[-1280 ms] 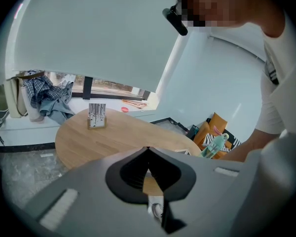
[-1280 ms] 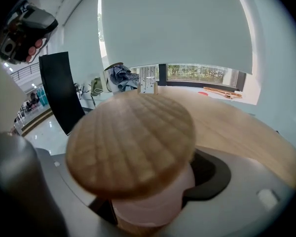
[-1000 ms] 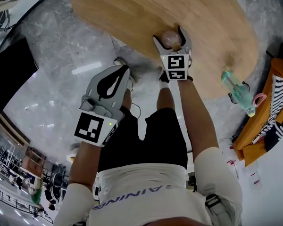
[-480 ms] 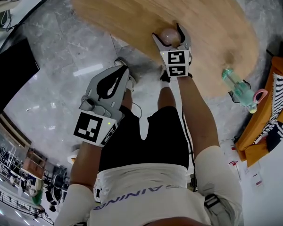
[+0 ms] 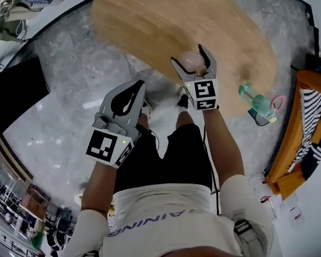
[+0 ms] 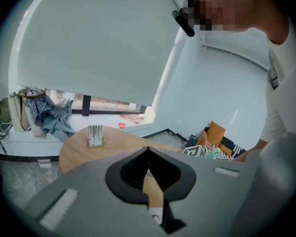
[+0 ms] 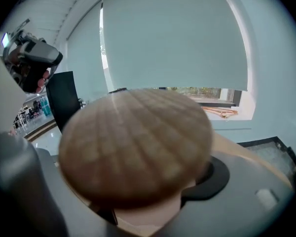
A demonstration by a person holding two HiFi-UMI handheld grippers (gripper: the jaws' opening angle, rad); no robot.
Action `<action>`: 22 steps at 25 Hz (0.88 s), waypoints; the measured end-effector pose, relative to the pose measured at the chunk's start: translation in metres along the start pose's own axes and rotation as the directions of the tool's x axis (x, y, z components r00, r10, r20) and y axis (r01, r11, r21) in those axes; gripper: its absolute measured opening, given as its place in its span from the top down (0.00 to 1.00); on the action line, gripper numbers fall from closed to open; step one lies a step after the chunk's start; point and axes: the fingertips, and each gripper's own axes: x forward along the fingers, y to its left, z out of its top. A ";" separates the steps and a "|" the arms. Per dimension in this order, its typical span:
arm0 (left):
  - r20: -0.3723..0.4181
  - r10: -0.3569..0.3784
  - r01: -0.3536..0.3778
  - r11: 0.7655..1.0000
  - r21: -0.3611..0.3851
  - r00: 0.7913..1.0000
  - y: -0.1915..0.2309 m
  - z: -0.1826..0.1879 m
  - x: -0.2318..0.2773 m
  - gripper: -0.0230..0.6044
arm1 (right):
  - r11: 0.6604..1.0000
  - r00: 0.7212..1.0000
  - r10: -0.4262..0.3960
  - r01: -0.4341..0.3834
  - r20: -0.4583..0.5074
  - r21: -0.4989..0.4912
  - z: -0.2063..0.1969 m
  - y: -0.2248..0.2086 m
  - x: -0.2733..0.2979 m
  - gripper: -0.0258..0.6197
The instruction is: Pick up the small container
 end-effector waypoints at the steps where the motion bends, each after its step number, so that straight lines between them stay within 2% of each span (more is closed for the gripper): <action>1: 0.013 0.003 -0.003 1.000 0.006 1.000 -0.004 0.009 -0.006 0.96 | 1.000 1.000 0.001 -0.001 0.015 0.004 0.014 0.002 -0.011 0.29; 8: 0.090 0.026 -0.028 0.999 0.027 0.996 -0.038 0.062 -0.049 0.96 | 0.999 0.995 0.034 -0.036 0.090 0.013 0.108 0.023 -0.102 0.29; 16: 0.164 -0.019 0.002 0.995 0.105 0.986 -0.092 0.132 -0.083 0.96 | 0.997 0.983 0.082 -0.082 0.161 -0.011 0.195 0.031 -0.213 0.29; 22: 0.244 -0.047 0.011 0.990 0.144 0.969 -0.128 0.184 -0.099 0.96 | 0.997 0.972 0.077 -0.071 0.223 -0.034 0.250 0.025 -0.282 0.29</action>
